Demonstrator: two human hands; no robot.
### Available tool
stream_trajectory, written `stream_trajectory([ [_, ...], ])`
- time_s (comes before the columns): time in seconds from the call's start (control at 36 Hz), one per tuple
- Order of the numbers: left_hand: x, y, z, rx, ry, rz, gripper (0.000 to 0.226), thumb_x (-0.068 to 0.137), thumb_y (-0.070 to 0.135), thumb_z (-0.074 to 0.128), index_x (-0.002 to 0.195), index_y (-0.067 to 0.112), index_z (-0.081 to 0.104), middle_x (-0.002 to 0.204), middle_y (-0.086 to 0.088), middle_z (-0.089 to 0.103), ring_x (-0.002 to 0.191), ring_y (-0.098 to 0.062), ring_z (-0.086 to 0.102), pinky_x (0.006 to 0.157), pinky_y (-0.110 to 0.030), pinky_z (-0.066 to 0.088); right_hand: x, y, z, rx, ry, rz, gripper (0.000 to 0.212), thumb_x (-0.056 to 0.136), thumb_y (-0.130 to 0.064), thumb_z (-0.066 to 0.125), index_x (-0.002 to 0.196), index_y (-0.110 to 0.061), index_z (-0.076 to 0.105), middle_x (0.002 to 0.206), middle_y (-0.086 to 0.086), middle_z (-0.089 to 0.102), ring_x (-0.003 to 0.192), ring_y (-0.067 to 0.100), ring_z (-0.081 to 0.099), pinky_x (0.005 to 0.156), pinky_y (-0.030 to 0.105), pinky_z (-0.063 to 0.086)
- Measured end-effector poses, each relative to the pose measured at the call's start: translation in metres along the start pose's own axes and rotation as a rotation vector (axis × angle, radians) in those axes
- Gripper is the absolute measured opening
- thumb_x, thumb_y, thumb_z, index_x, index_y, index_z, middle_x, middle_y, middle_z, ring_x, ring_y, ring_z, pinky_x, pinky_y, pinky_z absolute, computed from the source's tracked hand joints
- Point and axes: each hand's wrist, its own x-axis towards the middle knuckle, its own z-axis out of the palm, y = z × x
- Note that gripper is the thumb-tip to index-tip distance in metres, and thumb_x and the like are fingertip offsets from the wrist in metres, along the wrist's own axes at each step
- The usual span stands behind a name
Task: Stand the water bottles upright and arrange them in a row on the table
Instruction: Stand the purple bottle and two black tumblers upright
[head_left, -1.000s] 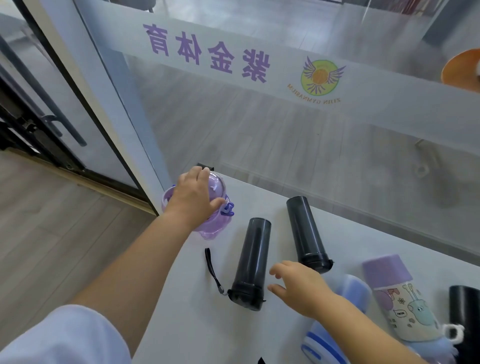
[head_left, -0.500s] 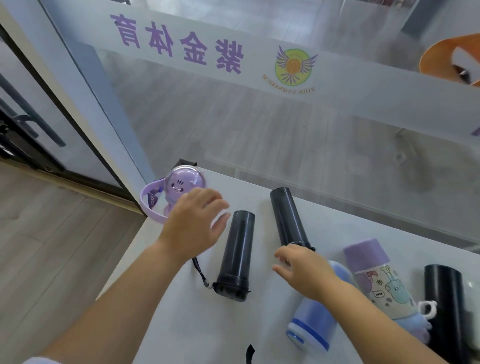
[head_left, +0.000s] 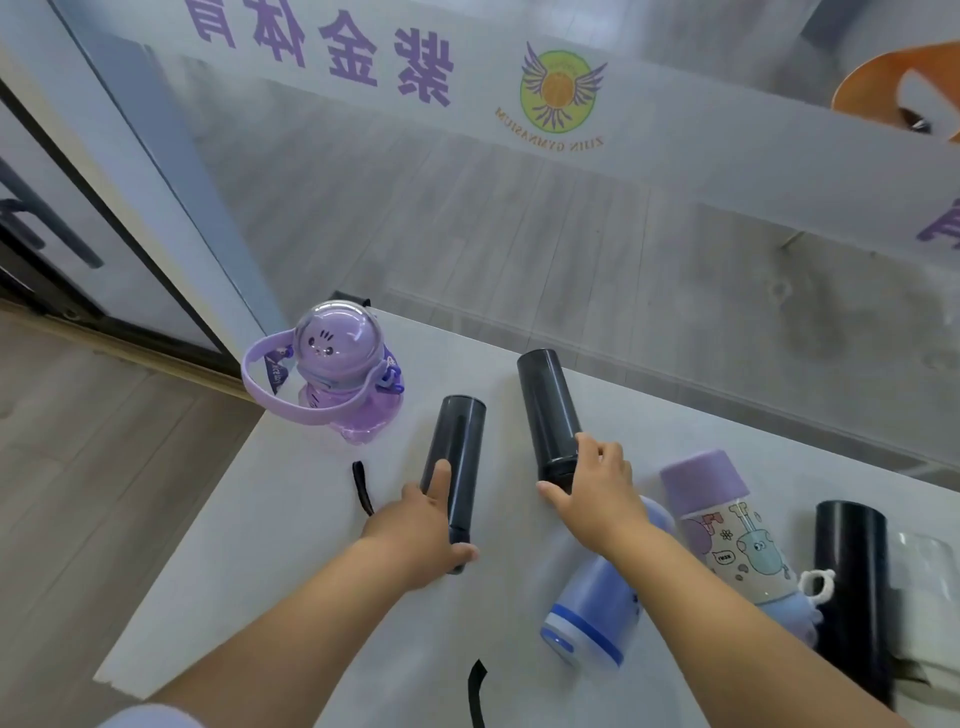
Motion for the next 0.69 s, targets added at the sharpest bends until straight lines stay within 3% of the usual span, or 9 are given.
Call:
stream_trajectory([
  [0.14, -0.003, 0.007, 0.012, -0.122, 0.011, -0.033, 0.103, 0.08, 0.059, 0.053, 0.141, 0.03, -0.025, 0.125, -0.016, 0.04, 0.098, -0.032, 0.057, 0.085, -0.04, 0.05, 0.005, -0.005, 0.013, -0.007, -0.028, 0.068, 0.081, 0.086, -0.054, 0.051, 0.14, -0.012, 0.009, 0.136, 0.017, 0.026, 0.118, 0.034, 0.034, 0.095, 0.042, 0.038],
  [0.25, -0.005, 0.003, 0.009, -0.18, 0.092, -0.018, 0.093, 0.077, 0.052, 0.055, 0.14, 0.045, -0.012, 0.111, -0.011, 0.044, 0.086, -0.029, 0.058, 0.078, -0.037, 0.051, 0.008, -0.004, 0.016, 0.072, -0.038, 0.122, 0.078, 0.088, -0.047, 0.053, 0.14, -0.014, 0.006, 0.133, 0.02, 0.03, 0.115, 0.037, 0.039, 0.096, 0.043, 0.038],
  [0.33, -0.007, -0.002, -0.004, -0.136, 0.187, -0.01, 0.086, 0.073, 0.053, 0.052, 0.14, 0.049, -0.002, 0.107, -0.008, 0.044, 0.09, -0.029, 0.054, 0.08, -0.038, 0.049, 0.009, -0.003, 0.015, 0.126, -0.029, 0.132, 0.073, 0.088, -0.041, 0.055, 0.138, -0.014, 0.01, 0.13, 0.021, 0.033, 0.113, 0.038, 0.041, 0.095, 0.044, 0.038],
  [0.53, -0.023, -0.002, -0.05, -0.048, 0.5, 0.029, 0.063, 0.066, 0.053, 0.058, 0.12, 0.029, 0.038, 0.107, -0.002, 0.044, 0.093, -0.029, 0.051, 0.082, -0.039, 0.046, 0.008, 0.0, 0.01, 0.142, -0.019, 0.118, 0.071, 0.085, -0.038, 0.061, 0.135, -0.016, 0.016, 0.126, 0.021, 0.037, 0.109, 0.039, 0.044, 0.093, 0.044, 0.041],
  [0.69, -0.036, 0.003, -0.08, -0.041, 0.603, 0.114, 0.066, 0.065, 0.051, 0.063, 0.122, 0.025, 0.042, 0.114, 0.0, 0.049, 0.096, -0.027, 0.05, 0.084, -0.041, 0.047, 0.003, 0.007, -0.008, 0.215, 0.056, 0.096, 0.07, 0.076, -0.039, 0.065, 0.131, -0.021, 0.027, 0.118, 0.014, 0.043, 0.101, 0.033, 0.042, 0.086, 0.039, 0.04],
])
